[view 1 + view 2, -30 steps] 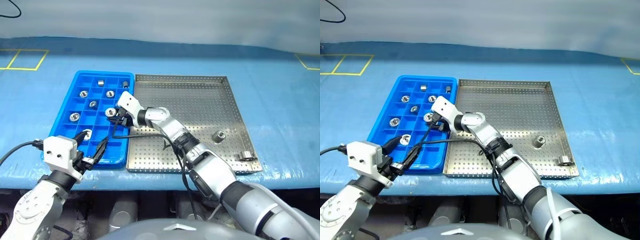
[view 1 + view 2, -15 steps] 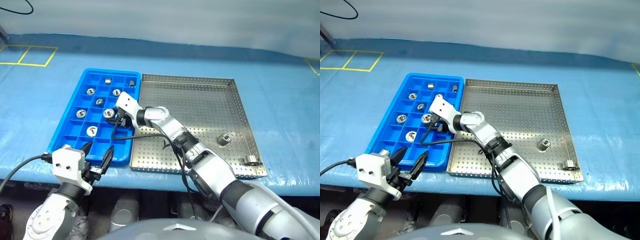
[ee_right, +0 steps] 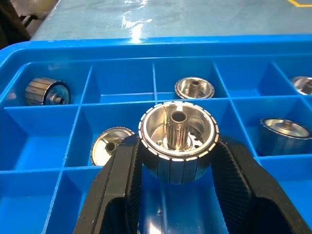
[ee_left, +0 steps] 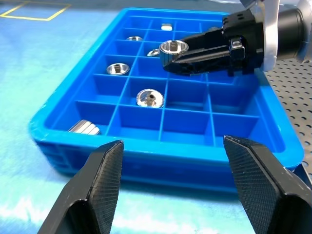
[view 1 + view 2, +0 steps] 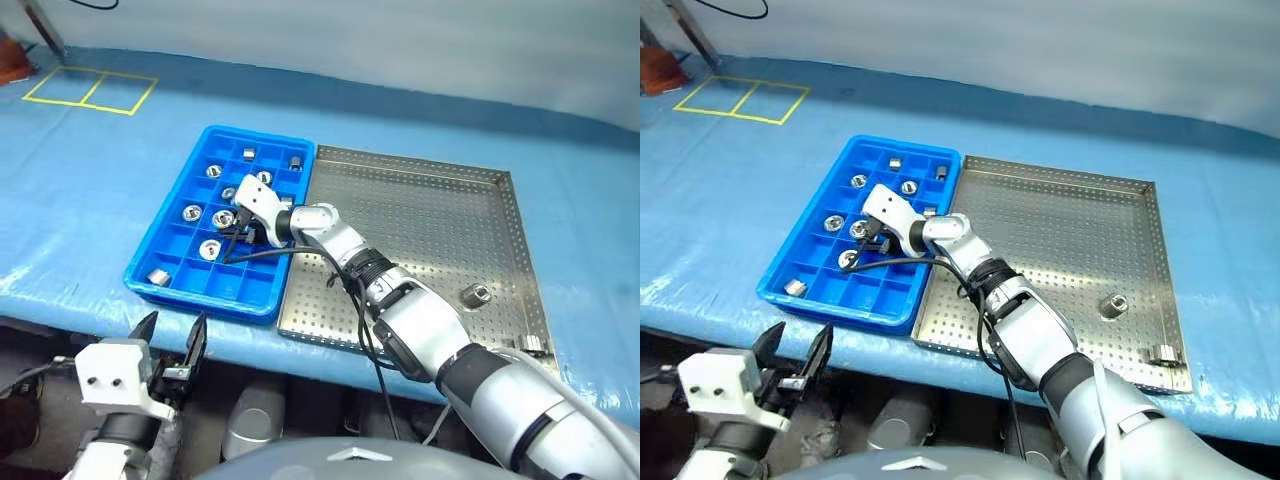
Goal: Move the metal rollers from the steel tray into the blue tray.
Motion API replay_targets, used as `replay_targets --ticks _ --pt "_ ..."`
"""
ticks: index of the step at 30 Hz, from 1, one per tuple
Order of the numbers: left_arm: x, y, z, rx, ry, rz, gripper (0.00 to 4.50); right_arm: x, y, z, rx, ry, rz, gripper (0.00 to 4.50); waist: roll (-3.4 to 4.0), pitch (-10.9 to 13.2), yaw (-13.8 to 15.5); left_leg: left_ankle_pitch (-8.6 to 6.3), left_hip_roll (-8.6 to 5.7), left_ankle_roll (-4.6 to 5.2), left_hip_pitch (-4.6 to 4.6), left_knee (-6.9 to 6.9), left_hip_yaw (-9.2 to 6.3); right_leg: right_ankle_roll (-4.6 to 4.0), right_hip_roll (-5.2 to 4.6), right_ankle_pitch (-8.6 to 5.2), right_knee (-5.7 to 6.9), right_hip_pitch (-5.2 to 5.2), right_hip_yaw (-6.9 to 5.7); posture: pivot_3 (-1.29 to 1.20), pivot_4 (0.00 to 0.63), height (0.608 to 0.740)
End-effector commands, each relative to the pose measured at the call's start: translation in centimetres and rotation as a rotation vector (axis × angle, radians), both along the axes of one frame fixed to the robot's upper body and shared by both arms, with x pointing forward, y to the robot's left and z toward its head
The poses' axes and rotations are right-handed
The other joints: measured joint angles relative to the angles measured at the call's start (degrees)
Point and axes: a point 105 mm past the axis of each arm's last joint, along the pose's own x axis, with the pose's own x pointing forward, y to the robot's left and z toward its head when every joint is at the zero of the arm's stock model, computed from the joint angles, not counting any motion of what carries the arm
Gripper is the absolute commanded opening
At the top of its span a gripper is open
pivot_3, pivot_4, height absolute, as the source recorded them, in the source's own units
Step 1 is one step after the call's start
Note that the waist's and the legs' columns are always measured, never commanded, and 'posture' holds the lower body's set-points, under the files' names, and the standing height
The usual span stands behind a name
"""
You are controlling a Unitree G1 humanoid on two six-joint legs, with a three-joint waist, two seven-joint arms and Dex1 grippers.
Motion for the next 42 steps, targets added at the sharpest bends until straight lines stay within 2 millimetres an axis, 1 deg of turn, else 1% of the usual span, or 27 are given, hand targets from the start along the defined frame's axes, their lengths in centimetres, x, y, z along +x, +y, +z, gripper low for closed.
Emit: replay_targets --ticks 1,5,8,11,13,18,24,31,36,38,42 --pt "-0.2 -0.3 1.8 0.026 -0.076 0.005 3.59 -3.6 5.9 3.8 0.108 -0.058 0.165 1.74 0.04 0.1 1.4 0.00 0.01 0.00 -0.01 0.00 -0.01 -0.01 0.02 -0.01 0.00 -0.01 -0.02 0.66 0.150 0.740" --pt "0.0 -0.4 1.7 0.024 -0.073 -0.008 3.59 -2.7 4.9 4.2 0.117 -0.077 0.140 1.74 0.06 0.1 4.1 -0.03 -0.04 -0.03 -0.04 0.00 -0.01 0.02 0.09 -0.10 0.00 -0.02 -0.08 0.63 0.150 0.740" --pt "0.6 -0.7 1.8 0.023 -0.079 -0.043 3.59 -2.1 4.3 5.1 0.134 -0.110 0.124 1.74 0.13 0.2 5.7 -0.04 -0.09 -0.04 -0.05 0.00 -0.02 0.02 0.13 -0.10 0.01 -0.02 -0.10 0.59 0.150 0.740" --pt "1.4 -1.1 1.9 0.023 -0.084 -0.079 3.59 -1.5 3.8 6.3 0.154 -0.145 0.106 1.74 0.13 0.2 6.4 -0.04 -0.12 -0.06 -0.07 0.02 -0.05 0.01 0.20 -0.11 0.01 -0.02 -0.15 0.56 0.150 0.740" --pt "1.7 -1.2 1.9 0.024 -0.084 -0.096 3.59 -1.1 3.5 6.8 0.155 -0.160 0.096 1.74 0.13 0.2 6.6 -0.06 -0.12 -0.09 -0.07 0.02 -0.08 0.02 0.23 -0.11 0.01 -0.01 -0.16 0.53 0.150 0.740" --pt "2.5 -1.4 1.9 0.023 -0.082 -0.132 3.59 -0.2 2.1 6.6 0.129 -0.178 0.061 1.74 0.13 0.2 6.3 -0.12 -0.09 -0.21 -0.07 0.02 -0.07 0.01 0.30 -0.10 0.03 -0.02 -0.21 0.49 0.150 0.740" --pt "3.0 -1.4 1.9 0.026 -0.081 -0.157 3.59 0.0 1.2 5.5 0.093 -0.177 0.048 1.74 0.13 0.2 5.5 -0.12 -0.07 -0.31 -0.07 0.02 -0.13 -0.03 0.31 -0.08 0.04 0.03 -0.34 0.46 0.150 0.740" --pt "3.1 -1.4 1.9 0.027 -0.078 -0.170 3.59 1.3 -0.7 4.4 0.037 -0.175 -0.014 1.74 0.13 0.2 4.4 -0.06 -0.06 -0.42 -0.07 0.03 -0.21 -0.20 0.33 -0.10 0.07 0.06 -0.44 0.45 0.150 0.740" --pt "3.3 -1.4 1.9 0.028 -0.077 -0.179 3.59 1.7 -1.6 4.0 0.013 -0.182 -0.039 1.74 0.13 0.2 3.2 -0.03 -0.02 -0.47 -0.06 0.03 -0.27 -0.23 0.35 -0.10 0.10 0.08 -0.50 0.44 0.150 0.740" --pt "3.3 -1.4 2.0 0.029 -0.077 -0.182 3.59 1.9 -1.9 4.0 0.012 -0.182 -0.047 1.74 0.13 0.2 2.4 -0.02 -0.01 -0.49 -0.06 0.03 -0.30 -0.38 0.36 0.00 0.11 0.09 -0.52 0.43 0.150 0.740" --pt "3.5 -1.4 2.0 0.031 -0.079 -0.188 3.59 1.8 -2.4 3.3 -0.012 -0.181 -0.046 1.74 0.13 0.2 1.3 -0.01 -0.02 -0.52 -0.05 0.03 -0.35 -0.39 0.35 0.02 0.12 0.11 -0.55 0.42 0.150 0.740"
